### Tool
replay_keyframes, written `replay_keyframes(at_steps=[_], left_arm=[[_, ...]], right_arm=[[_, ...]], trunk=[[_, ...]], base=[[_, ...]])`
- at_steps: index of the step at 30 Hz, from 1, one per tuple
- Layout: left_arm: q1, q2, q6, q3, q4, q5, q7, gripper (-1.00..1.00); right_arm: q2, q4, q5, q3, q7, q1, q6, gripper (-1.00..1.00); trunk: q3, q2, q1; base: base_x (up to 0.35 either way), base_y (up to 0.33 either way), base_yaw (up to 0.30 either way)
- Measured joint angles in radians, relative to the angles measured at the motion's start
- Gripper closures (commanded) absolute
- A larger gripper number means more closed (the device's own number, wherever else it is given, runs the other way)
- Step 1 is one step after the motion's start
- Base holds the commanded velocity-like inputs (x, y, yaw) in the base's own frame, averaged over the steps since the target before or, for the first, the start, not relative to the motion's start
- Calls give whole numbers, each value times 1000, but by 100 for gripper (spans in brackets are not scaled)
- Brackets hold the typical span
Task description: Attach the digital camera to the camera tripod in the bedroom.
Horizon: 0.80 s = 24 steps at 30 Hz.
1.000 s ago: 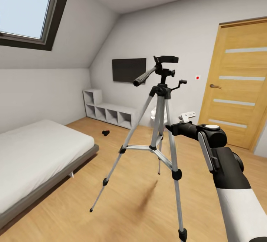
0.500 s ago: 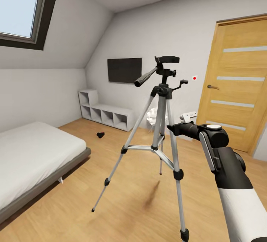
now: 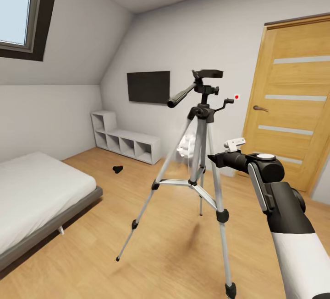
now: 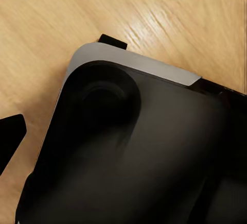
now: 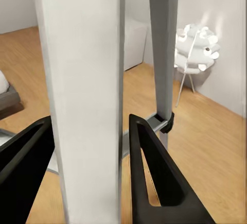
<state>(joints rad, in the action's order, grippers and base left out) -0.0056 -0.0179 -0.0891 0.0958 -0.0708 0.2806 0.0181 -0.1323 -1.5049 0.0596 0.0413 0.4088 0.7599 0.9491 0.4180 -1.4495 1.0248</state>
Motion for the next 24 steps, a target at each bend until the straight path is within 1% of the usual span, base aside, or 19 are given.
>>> replay_keyframes(at_steps=[3, 5, 7, 10, 13, 14, 16, 18, 19, 21, 24], left_arm=[[0, 0, -1, 1, 0, -1, 0, -100], [0, 0, -2, 1, 0, -1, 0, -100], [0, 0, -2, 1, 0, -1, 0, -100], [0, 0, -2, 1, -1, -1, 0, -100], [0, 0, -2, 1, -1, -1, 0, -100], [0, 0, -2, 1, -1, -1, 0, -100], [0, 0, -2, 1, -1, -1, 0, -100], [0, 0, -2, 1, -2, -2, 0, -100], [0, 0, -2, 1, -2, -2, 0, -100], [0, 0, -2, 1, -2, -2, 1, -100], [0, 0, -2, 1, -2, -2, 0, -100]], right_arm=[[-22, 2, -2, 0, 0, 0, 0, 100], [-26, 2, -1, 0, 0, 0, -1, 100], [-32, 2, -13, 1, 1, 0, 2, 100], [-36, 3, -4, 0, 0, 0, -1, 100], [-42, 3, -11, 0, 1, 0, 0, 100], [-55, 3, -19, 0, 2, 0, -2, 100], [-62, 3, 2, -1, 0, 0, -9, 100], [-70, 3, -5, -1, 0, 0, -9, 100], [-75, 7, -15, -1, 2, 0, -8, 100], [-79, 16, -10, -3, 1, 0, -11, 100], [-82, 31, -6, -16, 1, 0, -12, 100]], trunk=[[0, 0, 0], [0, 0, 0], [0, 0, 0], [0, 0, 0], [0, 0, 0], [0, 0, 0], [0, 0, 0], [0, 0, 0], [0, 0, 0], [0, 0, 0], [0, 0, 0]], base=[[62, -58, 0], [32, -30, 0], [16, -15, 0], [9, -9, 0], [3, -3, 0], [1, -1, 0], [0, 0, 0], [0, 0, 0], [0, 0, 0], [0, 0, 0], [0, 0, 0]])
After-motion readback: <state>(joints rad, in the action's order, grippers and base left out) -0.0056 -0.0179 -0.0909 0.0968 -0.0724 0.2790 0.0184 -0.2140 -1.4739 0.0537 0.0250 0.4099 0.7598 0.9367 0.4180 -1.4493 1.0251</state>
